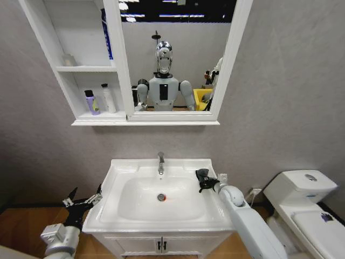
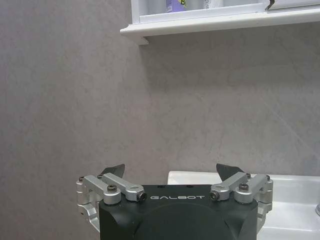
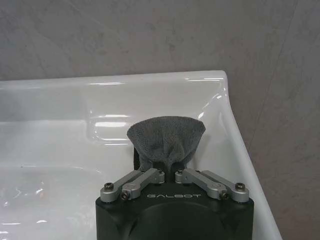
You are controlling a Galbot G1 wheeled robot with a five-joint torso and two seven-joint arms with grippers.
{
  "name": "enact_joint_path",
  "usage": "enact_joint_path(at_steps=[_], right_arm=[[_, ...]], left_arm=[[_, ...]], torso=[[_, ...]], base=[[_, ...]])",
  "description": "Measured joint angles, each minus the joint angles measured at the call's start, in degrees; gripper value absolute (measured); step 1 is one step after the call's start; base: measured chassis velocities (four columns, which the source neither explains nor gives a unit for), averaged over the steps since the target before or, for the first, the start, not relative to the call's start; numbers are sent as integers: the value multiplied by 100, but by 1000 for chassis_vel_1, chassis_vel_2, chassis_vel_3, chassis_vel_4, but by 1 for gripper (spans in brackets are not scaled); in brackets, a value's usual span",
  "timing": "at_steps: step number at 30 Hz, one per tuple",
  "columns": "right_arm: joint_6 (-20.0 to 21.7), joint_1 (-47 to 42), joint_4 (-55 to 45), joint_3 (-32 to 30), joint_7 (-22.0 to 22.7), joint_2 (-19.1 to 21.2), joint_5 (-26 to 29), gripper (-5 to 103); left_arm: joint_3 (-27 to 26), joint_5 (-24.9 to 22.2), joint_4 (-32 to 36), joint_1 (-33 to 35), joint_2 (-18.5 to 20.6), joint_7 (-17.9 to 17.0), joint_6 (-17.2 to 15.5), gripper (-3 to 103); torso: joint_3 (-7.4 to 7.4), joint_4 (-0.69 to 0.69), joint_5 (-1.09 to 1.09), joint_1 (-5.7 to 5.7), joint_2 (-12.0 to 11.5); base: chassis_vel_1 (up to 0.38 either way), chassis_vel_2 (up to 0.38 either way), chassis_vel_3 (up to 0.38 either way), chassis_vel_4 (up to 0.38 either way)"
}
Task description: Move facial cleanser and shampoo from washbasin to cabinet, then wipe washbasin with towel.
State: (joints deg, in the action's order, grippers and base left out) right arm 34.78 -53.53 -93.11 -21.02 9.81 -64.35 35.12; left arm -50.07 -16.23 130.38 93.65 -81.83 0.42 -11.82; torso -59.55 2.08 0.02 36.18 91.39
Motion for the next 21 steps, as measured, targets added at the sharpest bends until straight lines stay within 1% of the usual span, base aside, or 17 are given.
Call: enact_joint_path(at_steps=[1, 3, 4, 5, 6, 8, 9, 10, 11, 12, 14, 15, 17, 19, 21], right_arm=[[0, 0, 0, 0, 0, 0, 0, 4], [81, -169, -668, 94, 351, -24, 156, 4], [81, -169, -668, 94, 351, -24, 156, 4], [159, -252, -966, 172, 573, -85, 211, 4], [159, -252, -966, 172, 573, -85, 211, 4], [340, -425, -1410, 480, 1094, -345, 214, 4], [340, -425, -1410, 480, 1094, -345, 214, 4], [422, -478, -1503, 609, 1260, -449, 182, 4], [534, -525, -1557, 741, 1406, -552, 119, 4], [534, -525, -1557, 741, 1406, -552, 119, 4], [695, -586, -1517, 966, 1583, -715, -121, 4], [695, -586, -1517, 966, 1583, -715, -121, 4], [733, -645, -1316, 1007, 1650, -782, -305, 4], [734, -689, -1227, 973, 1639, -791, -390, 4], [680, -773, -1096, 862, 1484, -792, -579, 4]], left_arm=[[0, 0, 0, 0, 0, 0, 0, 100], [0, 0, 0, 0, 0, 0, 0, 100], [0, 0, 0, 0, 0, 0, 0, 100], [-1, 0, 0, 0, 0, 0, 0, 100], [-1, 0, 0, 0, 0, 0, 0, 100], [1, -1, 0, 0, 0, 1, 0, 100], [1, -1, 0, 0, 0, 1, 0, 100], [1, 0, 0, -1, 0, 1, 0, 100], [1, -1, 0, 0, 0, 1, 0, 100], [1, -1, 0, 0, 0, 1, 0, 100], [1, 0, 0, 0, 0, 1, 0, 100], [1, 0, 0, 0, 0, 1, 0, 100], [0, 0, 0, 0, 0, 0, 0, 100], [0, 0, 0, 0, 0, 0, 0, 100], [0, 0, 0, 0, 0, 0, 0, 100]], torso=[[0, 0, 0, 0, 0], [1, 0, -3, 0, 0], [1, 0, -3, 0, 0], [1, 0, -4, 0, 0], [1, 0, -4, 0, 0], [1, 1, -3, -1, 1], [1, 1, -3, -1, 1], [1, 2, -1, -1, 1], [1, 2, -3, -1, 1], [1, 2, -3, -1, 1], [1, 2, -2, -1, 1], [1, 2, -2, -1, 1], [1, 2, -2, 0, 1], [1, 2, -2, 0, 1], [1, 0, -2, 0, 1]], base=[[0, 0, 0, 0], [0, 0, 0, 0], [0, 0, 0, 0], [0, 0, 0, 0], [0, 0, 0, 0], [0, 0, 0, 0], [0, 0, 0, 0], [0, 0, 0, 0], [0, 0, 0, 0], [0, 0, 0, 0], [0, 0, 0, 0], [0, 0, 0, 0], [0, 0, 0, 0], [0, 0, 0, 0], [0, 0, 0, 0]])
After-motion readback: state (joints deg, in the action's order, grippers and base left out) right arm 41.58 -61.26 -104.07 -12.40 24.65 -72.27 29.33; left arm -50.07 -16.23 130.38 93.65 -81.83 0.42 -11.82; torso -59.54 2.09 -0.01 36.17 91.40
